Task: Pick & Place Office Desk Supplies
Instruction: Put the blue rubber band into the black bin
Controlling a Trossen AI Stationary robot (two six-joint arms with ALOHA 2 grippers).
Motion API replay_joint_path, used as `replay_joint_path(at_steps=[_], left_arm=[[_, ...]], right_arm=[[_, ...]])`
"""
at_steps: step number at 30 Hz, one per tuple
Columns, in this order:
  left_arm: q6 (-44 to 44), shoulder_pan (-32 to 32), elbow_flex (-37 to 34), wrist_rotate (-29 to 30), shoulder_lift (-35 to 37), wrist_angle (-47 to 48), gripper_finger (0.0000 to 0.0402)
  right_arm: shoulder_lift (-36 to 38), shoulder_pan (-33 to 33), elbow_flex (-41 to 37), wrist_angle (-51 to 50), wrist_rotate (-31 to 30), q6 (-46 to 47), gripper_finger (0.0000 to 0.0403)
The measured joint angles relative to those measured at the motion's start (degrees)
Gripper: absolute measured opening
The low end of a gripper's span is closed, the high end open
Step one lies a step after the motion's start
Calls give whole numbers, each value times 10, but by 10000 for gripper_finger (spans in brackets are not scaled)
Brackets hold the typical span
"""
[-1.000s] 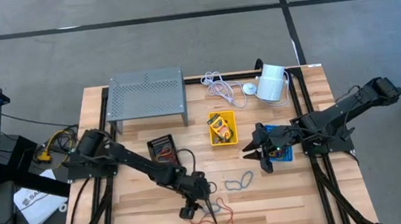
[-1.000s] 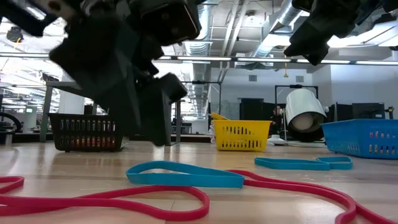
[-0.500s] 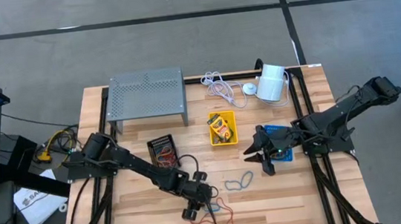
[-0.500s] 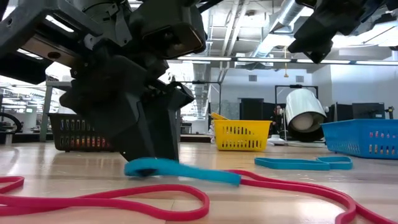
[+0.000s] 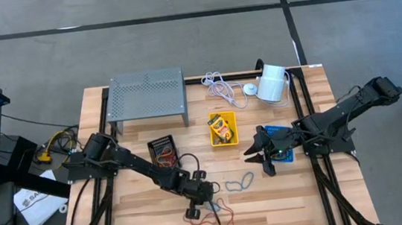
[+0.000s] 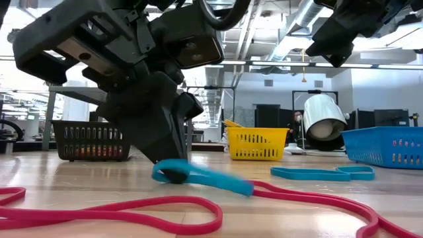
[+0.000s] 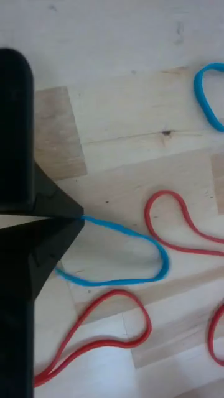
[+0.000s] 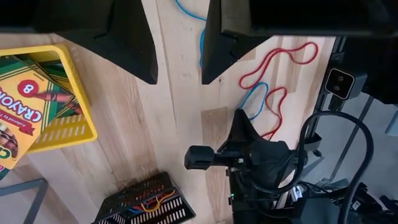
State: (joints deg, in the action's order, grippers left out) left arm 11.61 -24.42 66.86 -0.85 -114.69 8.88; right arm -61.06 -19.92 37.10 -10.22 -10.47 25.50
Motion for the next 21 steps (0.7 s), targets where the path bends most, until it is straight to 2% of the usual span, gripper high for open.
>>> replay_joint_path(at_steps=[13, 21], left_arm=[[7, -13, -2, -6, 44, 19, 1], [-6, -13, -1, 81, 135, 86, 0]], right_arm=[[0, 0, 0, 0, 0, 0, 120], [0, 0, 0, 0, 0, 0, 120]])
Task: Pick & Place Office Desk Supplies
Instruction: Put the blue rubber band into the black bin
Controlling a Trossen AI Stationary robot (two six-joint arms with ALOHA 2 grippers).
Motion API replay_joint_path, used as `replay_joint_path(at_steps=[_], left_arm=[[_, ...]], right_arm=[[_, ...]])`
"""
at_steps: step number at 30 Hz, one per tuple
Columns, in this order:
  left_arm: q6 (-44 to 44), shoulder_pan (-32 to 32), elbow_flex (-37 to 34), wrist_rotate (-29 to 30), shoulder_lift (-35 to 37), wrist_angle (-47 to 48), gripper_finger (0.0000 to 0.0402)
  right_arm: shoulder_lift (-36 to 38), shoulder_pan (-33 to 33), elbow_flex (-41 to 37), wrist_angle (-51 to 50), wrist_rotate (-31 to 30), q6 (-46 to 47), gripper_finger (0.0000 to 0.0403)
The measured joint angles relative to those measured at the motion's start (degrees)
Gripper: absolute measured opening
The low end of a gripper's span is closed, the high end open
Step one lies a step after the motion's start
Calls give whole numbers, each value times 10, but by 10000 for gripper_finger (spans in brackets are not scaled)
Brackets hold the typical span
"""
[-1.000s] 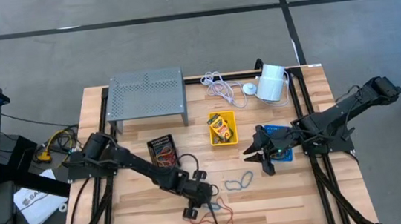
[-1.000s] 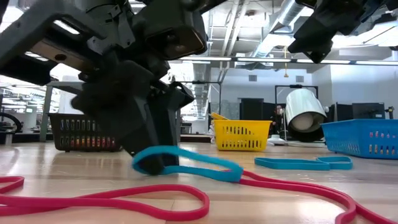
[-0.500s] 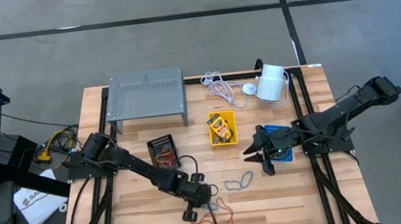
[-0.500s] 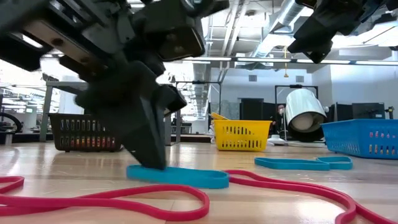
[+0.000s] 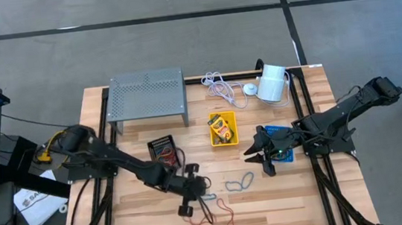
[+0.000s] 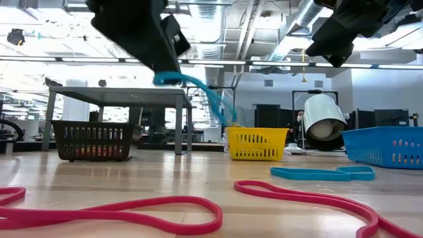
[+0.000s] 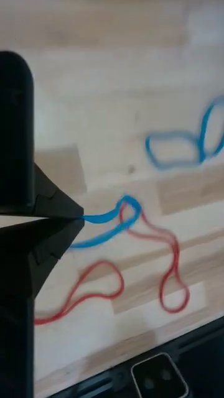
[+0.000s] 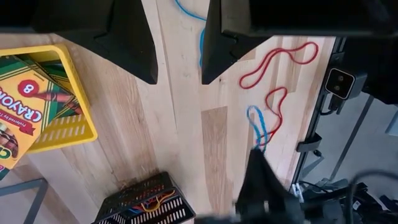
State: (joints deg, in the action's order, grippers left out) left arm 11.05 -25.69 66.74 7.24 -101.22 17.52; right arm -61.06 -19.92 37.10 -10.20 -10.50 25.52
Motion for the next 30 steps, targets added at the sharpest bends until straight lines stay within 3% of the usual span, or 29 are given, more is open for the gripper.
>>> replay_joint_path(at_steps=[5, 9, 22, 30], left_arm=[[-3, 2, 0, 61, 63, 35, 0], [-11, 9, -40, 101, 126, 16, 0], [73, 66, -340, 171, 423, -183, 0], [136, 76, -432, 170, 497, -171, 0]], right_arm=[[0, 0, 0, 0, 0, 0, 120], [0, 0, 0, 5, 0, 19, 120], [0, 0, 0, 25, -1, -59, 120], [-1, 1, 0, 25, -64, -51, 120]])
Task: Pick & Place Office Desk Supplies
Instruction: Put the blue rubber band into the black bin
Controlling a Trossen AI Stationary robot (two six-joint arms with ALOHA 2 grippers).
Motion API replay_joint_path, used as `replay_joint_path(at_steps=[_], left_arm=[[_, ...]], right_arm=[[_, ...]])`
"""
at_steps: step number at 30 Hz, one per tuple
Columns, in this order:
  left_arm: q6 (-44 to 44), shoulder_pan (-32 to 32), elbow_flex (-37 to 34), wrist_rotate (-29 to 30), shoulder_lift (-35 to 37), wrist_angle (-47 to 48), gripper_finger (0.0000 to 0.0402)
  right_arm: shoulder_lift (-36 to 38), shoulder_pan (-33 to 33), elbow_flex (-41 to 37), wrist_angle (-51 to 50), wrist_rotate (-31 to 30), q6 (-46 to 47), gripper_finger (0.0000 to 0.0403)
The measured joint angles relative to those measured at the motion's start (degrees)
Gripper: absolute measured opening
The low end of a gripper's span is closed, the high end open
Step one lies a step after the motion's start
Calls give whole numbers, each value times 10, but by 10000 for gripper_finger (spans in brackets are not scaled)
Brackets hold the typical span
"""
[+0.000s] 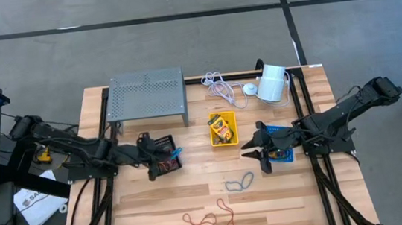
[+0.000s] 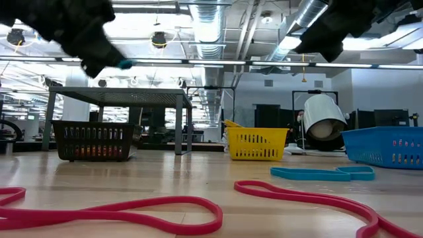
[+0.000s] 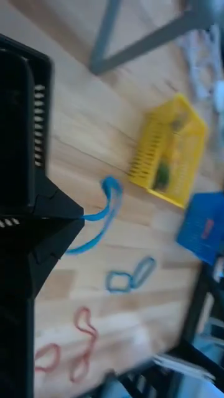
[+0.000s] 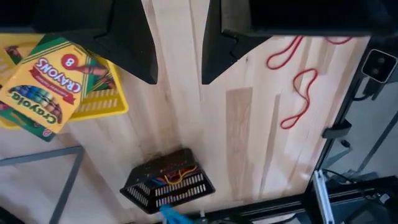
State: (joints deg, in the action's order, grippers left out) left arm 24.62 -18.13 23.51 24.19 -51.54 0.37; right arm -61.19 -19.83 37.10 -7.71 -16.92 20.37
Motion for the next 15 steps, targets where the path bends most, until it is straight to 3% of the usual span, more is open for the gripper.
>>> replay_joint_path(at_steps=[7, 15], left_arm=[[70, 2, -9, 9, -6, 109, 0], [135, 2, -9, 10, -6, 164, 0]], right_arm=[[0, 1, 0, -4, -1, 29, 120], [0, 0, 0, -4, -6, 59, 120]])
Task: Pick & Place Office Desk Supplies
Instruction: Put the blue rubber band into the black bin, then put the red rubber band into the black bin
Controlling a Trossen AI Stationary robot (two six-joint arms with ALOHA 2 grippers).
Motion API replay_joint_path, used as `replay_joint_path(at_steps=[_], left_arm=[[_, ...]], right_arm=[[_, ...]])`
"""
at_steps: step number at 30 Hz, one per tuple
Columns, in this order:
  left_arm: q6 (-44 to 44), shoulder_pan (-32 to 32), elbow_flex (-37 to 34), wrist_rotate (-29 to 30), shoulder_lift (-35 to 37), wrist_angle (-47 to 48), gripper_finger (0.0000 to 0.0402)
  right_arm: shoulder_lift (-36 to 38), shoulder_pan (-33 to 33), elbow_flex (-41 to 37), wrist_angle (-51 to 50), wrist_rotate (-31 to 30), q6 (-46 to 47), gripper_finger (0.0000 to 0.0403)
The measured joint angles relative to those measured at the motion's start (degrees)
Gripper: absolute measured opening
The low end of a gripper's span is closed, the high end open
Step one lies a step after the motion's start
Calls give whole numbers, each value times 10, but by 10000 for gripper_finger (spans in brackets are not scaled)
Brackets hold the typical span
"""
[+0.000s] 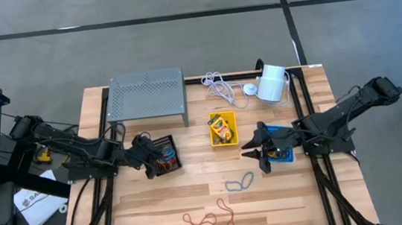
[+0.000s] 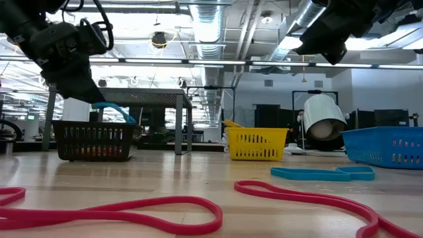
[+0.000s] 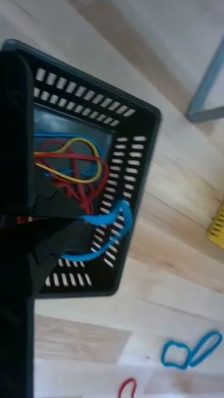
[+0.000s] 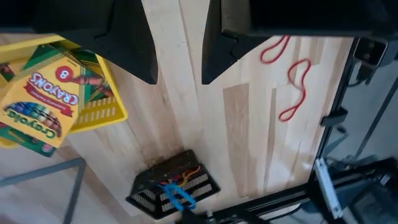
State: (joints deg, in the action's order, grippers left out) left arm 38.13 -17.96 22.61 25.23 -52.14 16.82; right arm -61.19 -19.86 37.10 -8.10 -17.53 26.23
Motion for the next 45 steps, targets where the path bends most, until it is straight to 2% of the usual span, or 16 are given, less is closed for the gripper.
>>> replay_joint_path(at_steps=[5, 12, 30, 35, 41, 45], left_arm=[[34, 0, 0, -6, 0, 22, 0], [88, 0, 0, -42, 0, 23, 1], [121, 0, 0, -56, 0, 23, 27], [110, 0, 0, -88, 0, 23, 68], [106, 0, 0, -82, 0, 20, 158], [82, 0, 0, -94, 0, -50, 204]], right_arm=[[0, 0, -3, 5, -20, 13, 120], [0, 13, -23, 14, -25, 13, 120], [0, 25, -24, 37, -25, -1, 120], [0, 28, -24, 41, -23, -6, 120], [0, 26, -24, 41, -20, -7, 120], [0, 26, -24, 41, -20, 1, 120]])
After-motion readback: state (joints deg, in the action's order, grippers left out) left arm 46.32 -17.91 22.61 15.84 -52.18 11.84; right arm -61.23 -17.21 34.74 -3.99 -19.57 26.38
